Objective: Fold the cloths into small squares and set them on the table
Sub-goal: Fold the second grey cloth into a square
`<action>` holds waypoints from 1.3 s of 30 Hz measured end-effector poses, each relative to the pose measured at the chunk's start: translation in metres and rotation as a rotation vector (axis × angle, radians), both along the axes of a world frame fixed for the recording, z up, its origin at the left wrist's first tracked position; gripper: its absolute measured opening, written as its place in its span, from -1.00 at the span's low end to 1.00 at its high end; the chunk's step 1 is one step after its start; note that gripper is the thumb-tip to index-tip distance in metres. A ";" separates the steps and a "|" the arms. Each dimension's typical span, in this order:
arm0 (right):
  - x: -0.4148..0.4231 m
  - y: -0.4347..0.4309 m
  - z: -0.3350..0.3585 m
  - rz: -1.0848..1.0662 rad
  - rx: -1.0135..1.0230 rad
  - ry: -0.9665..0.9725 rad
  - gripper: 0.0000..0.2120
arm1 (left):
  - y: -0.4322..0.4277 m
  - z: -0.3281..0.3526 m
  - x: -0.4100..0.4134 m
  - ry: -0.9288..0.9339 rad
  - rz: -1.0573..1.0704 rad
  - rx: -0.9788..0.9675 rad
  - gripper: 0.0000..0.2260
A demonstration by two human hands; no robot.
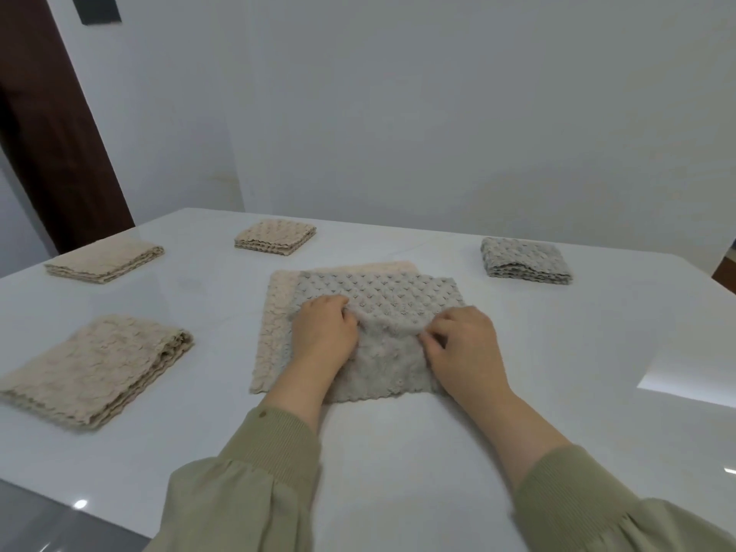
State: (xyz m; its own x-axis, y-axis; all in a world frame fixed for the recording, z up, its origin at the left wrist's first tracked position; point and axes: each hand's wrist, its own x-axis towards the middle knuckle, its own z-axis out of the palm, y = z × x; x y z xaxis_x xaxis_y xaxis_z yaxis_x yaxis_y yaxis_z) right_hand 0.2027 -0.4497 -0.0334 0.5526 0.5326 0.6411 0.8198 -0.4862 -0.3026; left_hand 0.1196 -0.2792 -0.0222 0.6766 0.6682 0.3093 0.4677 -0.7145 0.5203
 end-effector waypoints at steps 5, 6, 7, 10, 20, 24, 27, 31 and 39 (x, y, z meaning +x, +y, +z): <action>0.003 -0.010 0.013 -0.261 0.690 0.260 -0.86 | -0.001 -0.001 -0.001 -0.040 -0.051 -0.087 -0.58; 0.008 -0.015 0.016 -0.323 0.811 0.312 -0.81 | -0.001 -0.002 -0.002 0.017 -0.073 -0.093 -0.57; 0.012 -0.019 0.018 -0.374 0.907 0.331 -0.77 | -0.001 -0.004 -0.001 0.117 -0.095 -0.055 -0.55; 0.006 -0.024 0.023 -0.342 0.893 0.199 -0.71 | -0.002 -0.009 0.001 0.400 -0.157 0.090 -0.50; -0.019 0.000 0.008 -0.220 -0.375 0.080 -0.77 | 0.004 -0.003 -0.001 0.166 -0.058 0.023 -0.91; -0.005 -0.005 0.008 -0.389 -0.045 -0.002 -0.85 | 0.032 -0.002 -0.011 0.177 0.257 0.049 -0.83; 0.001 -0.011 0.010 -0.458 0.016 0.055 -0.76 | 0.038 0.006 -0.015 0.114 0.325 0.129 -0.59; 0.000 -0.009 0.007 -0.445 -0.114 0.117 -0.66 | -0.010 0.009 -0.003 0.246 -0.137 0.212 -0.54; -0.004 -0.004 0.002 -0.287 -0.364 0.212 -0.65 | 0.012 0.005 -0.003 0.523 -0.183 0.135 -0.62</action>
